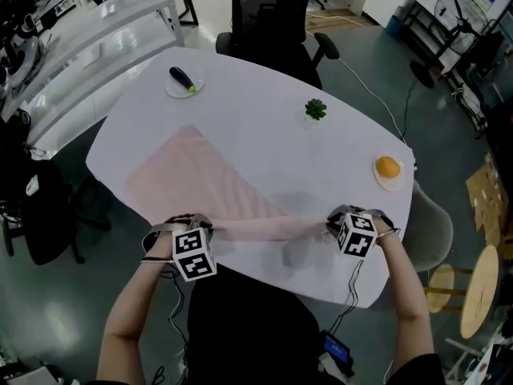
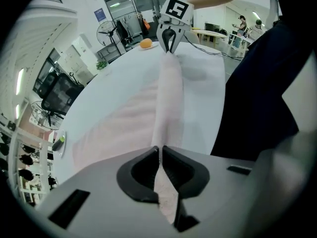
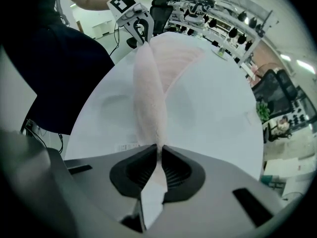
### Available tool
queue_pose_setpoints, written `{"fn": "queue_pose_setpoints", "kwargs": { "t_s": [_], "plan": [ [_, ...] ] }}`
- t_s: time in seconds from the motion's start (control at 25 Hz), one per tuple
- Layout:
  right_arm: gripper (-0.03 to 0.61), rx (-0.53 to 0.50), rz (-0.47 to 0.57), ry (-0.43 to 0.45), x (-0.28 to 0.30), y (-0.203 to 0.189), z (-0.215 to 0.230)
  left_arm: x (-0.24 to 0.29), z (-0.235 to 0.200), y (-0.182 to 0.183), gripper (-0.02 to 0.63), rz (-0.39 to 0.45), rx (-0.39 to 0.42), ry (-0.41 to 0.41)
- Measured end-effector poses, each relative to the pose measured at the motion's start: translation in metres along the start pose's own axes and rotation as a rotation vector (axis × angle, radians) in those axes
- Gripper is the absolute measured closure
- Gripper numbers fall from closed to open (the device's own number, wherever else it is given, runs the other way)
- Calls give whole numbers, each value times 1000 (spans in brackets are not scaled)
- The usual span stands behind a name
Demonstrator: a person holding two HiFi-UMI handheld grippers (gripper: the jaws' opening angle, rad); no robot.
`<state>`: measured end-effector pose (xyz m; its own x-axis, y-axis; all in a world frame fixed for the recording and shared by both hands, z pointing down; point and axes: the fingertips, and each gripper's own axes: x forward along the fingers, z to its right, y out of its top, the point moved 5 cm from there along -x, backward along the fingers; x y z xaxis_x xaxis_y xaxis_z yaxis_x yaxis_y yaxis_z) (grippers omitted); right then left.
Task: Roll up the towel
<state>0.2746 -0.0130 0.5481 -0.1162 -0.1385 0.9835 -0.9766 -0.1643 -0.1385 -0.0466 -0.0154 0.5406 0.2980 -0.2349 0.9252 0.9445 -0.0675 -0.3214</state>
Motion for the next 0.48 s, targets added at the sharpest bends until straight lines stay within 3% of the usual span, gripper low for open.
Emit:
{"fn": "queue_pose_setpoints", "kwargs": {
  "t_s": [0.24,0.48],
  "plan": [
    [537,47,-34,17,20,1,30,28,-36,-2,578,-44,-31,-15],
    [538,74,-48,63,28,3,39,42,-44,-2,578,-58,-15,-60]
  ]
}}
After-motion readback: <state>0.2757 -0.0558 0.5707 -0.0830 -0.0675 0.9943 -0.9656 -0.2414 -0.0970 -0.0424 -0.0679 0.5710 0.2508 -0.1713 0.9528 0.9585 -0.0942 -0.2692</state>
